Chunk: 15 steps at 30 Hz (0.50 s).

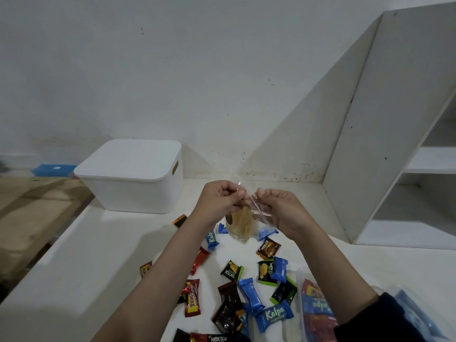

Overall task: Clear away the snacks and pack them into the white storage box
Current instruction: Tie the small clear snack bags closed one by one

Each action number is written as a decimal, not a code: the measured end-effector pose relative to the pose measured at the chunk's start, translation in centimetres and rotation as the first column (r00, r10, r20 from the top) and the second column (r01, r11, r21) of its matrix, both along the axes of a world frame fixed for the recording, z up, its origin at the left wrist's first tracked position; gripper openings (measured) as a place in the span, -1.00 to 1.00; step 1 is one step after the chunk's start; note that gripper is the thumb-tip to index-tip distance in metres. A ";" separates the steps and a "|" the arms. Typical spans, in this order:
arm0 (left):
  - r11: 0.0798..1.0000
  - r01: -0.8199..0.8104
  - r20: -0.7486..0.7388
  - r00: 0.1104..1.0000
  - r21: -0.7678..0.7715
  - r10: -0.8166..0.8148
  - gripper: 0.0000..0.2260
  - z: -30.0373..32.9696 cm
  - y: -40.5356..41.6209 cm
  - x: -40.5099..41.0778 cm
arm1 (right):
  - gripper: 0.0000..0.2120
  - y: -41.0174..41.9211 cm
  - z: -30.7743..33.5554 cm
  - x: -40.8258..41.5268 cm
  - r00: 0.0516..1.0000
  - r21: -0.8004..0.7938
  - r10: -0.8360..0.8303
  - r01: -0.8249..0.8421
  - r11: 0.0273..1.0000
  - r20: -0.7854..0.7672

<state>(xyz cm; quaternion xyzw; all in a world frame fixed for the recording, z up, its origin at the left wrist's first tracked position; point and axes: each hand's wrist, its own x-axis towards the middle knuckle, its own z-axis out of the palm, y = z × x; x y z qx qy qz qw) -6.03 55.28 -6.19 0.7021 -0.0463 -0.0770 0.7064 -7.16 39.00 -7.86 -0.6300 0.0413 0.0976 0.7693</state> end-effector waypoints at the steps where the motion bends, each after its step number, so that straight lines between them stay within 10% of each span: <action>1: 0.999 -0.026 -0.021 0.999 -0.020 0.026 -0.92 -0.2 0.3 0.0 | -0.80 0.3 -0.3 -0.3 0.999 -0.010 -0.019 0.019 1.000 0.044; 8: 0.953 -0.209 -0.194 0.967 -0.218 0.167 -0.96 -1.0 2.9 0.6 | -0.18 3.1 -7.1 -2.6 0.966 -0.288 -0.048 0.123 0.950 0.253; 15: 0.907 -0.230 -0.304 0.945 -0.354 0.121 -0.90 -3.2 5.6 2.2 | -0.67 8.7 -11.1 -0.2 0.978 -0.273 -0.158 0.190 0.943 0.134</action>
